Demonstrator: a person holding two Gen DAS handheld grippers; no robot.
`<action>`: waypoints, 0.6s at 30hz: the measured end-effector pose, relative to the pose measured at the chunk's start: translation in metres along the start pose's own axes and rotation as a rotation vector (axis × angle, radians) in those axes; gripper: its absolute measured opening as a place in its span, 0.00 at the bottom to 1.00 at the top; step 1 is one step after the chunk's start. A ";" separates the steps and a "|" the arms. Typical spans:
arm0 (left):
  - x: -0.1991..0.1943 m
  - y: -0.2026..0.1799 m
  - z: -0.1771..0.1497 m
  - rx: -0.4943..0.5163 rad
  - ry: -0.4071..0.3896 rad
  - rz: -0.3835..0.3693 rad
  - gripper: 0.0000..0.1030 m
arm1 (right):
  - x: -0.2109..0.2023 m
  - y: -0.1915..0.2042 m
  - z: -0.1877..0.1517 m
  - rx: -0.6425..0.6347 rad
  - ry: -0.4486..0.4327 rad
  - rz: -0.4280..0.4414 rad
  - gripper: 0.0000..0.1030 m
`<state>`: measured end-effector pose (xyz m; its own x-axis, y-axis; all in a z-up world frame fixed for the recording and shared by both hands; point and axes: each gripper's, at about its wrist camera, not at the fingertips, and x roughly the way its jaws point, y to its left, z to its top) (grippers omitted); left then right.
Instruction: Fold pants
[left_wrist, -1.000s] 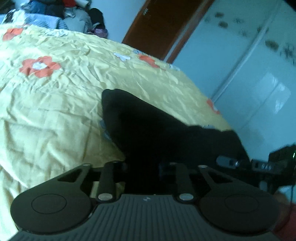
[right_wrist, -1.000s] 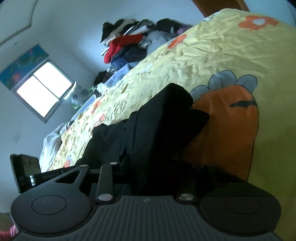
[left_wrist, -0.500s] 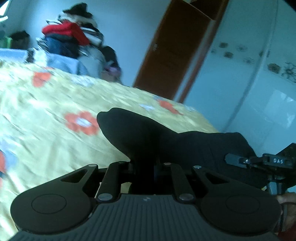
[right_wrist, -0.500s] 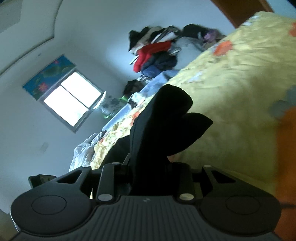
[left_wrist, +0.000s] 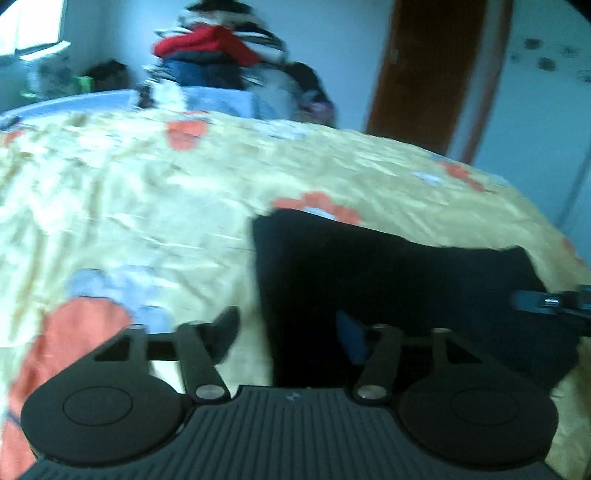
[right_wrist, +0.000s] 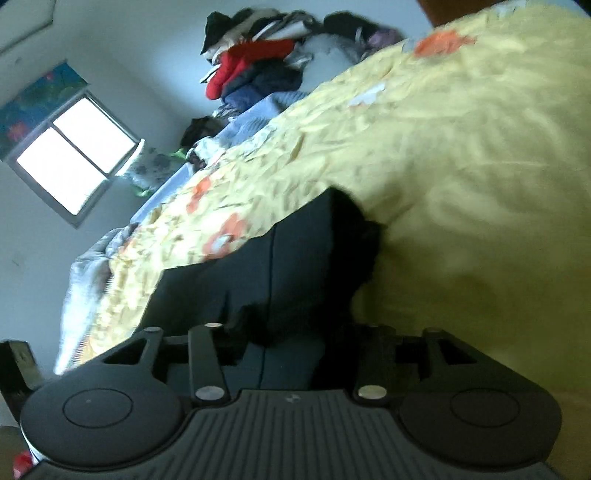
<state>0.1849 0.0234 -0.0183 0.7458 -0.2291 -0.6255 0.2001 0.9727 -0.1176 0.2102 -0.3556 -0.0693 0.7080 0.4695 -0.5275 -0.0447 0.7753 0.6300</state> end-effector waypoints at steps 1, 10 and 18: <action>-0.006 0.004 0.002 -0.007 -0.020 0.021 0.70 | -0.011 0.000 -0.002 -0.038 -0.037 -0.040 0.56; -0.010 -0.045 0.018 0.095 0.001 -0.127 0.87 | -0.033 0.083 0.002 -0.466 -0.131 -0.075 0.74; 0.003 -0.059 -0.010 0.166 0.009 -0.040 0.89 | 0.013 0.058 -0.013 -0.513 -0.033 -0.306 0.79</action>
<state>0.1690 -0.0345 -0.0214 0.7297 -0.2660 -0.6299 0.3322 0.9431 -0.0135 0.2076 -0.2990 -0.0469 0.7634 0.1856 -0.6187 -0.1643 0.9821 0.0919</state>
